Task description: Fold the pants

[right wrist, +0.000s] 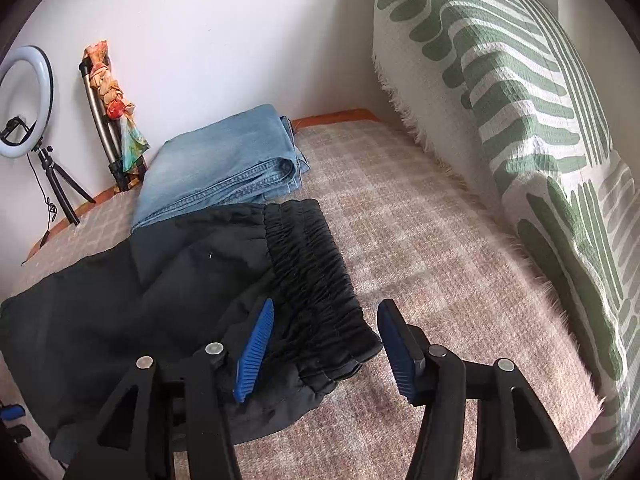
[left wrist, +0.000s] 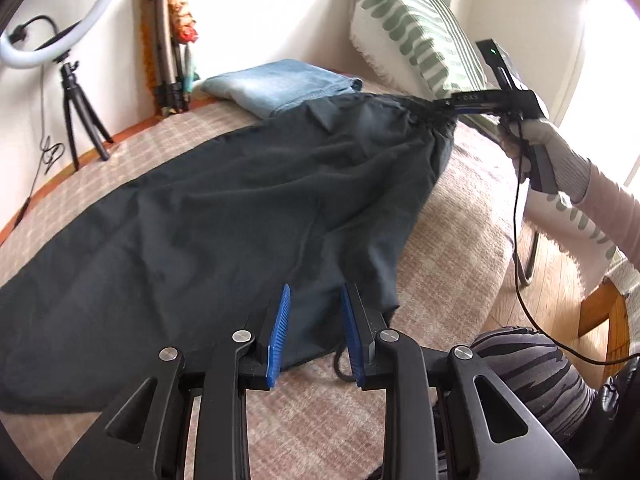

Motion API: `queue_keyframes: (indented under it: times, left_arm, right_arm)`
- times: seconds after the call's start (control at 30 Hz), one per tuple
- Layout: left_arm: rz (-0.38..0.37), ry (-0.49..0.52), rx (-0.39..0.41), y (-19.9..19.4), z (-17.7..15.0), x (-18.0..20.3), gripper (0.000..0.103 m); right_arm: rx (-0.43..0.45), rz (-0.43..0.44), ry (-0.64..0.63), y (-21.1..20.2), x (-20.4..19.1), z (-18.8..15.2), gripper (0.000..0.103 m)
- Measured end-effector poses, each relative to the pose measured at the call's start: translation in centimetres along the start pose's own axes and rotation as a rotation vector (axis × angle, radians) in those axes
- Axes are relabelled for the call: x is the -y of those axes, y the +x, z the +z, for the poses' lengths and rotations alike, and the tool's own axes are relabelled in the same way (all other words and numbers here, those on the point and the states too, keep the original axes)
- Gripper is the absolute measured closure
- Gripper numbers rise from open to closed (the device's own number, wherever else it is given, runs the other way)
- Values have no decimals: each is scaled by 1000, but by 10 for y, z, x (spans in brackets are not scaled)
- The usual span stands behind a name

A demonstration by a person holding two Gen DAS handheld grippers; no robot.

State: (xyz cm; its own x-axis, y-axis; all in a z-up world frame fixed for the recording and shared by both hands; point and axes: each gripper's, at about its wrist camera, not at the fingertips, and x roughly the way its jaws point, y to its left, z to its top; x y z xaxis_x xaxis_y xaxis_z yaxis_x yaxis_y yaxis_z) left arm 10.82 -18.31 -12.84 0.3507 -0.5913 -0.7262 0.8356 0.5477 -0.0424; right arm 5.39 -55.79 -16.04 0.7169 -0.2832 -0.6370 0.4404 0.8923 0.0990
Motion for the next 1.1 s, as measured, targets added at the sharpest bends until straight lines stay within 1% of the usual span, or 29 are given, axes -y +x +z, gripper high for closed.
queue_keyframes:
  times: [0.03,0.1,0.17,0.2,0.27,0.3,0.4,0.47,0.57,0.63,0.7,0.77,0.83,0.87,0.9,0.97,1.03,1.07,1.1]
  left_arm:
    - [30,-33,21,-9,-1,-12,72]
    - [87,-98,50,-24,-8,-38,72]
    - [162,-173,69,-38,-17,-69,71]
    - [206,-204,75,-44,-21,-85,71]
    - [337,-241,76,-54,-32,-116,71]
    - [386,-269,73,-58,-36,-133,71]
    - [505,-385,64,-72,-55,-187,71]
    - [571,-430,43,-73,-65,-220,71]
    - [606,-466,2,-66,-78,-259,71]
    - [601,-497,-15,-58,-86,-277,71]
    - [597,-538,-30,-50,-94,-292,71]
    - [608,-557,-62,-43,-105,-303,71]
    - [653,-557,-116,-38,-117,-309,71]
    - [655,-557,-112,-39,-122,-309,69]
    - [643,-568,-89,-45,-128,-309,68]
    - [636,-611,-54,-60,-137,-315,68]
    - [613,-681,10,-80,-148,-326,59]
    - [605,-723,37,-90,-154,-333,56]
    - [601,-763,59,-98,-159,-340,49]
  right_arm:
    - [12,3,-21,-7,-7,2,45]
    - [31,27,-60,-21,-24,5,45]
    - [44,63,-93,-34,-42,8,45]
    - [47,92,-108,-40,-52,10,45]
    - [45,160,-154,-49,-76,14,45]
    - [44,190,-183,-54,-89,16,45]
    - [38,284,-272,-69,-132,19,45]
    - [26,352,-321,-79,-161,23,45]
    - [8,449,-388,-91,-207,31,45]
    - [3,493,-439,-96,-238,34,45]
    - [-2,527,-487,-97,-268,34,44]
    - [-21,561,-540,-94,-299,30,44]
    - [-51,600,-598,-89,-329,20,44]
    - [-67,619,-625,-86,-343,12,44]
    - [-84,635,-653,-83,-356,4,44]
    - [-121,667,-703,-76,-375,-16,44]
    - [-160,695,-744,-67,-393,-40,44]
    - [-180,706,-757,-62,-400,-52,44]
    - [-202,717,-764,-56,-407,-62,44]
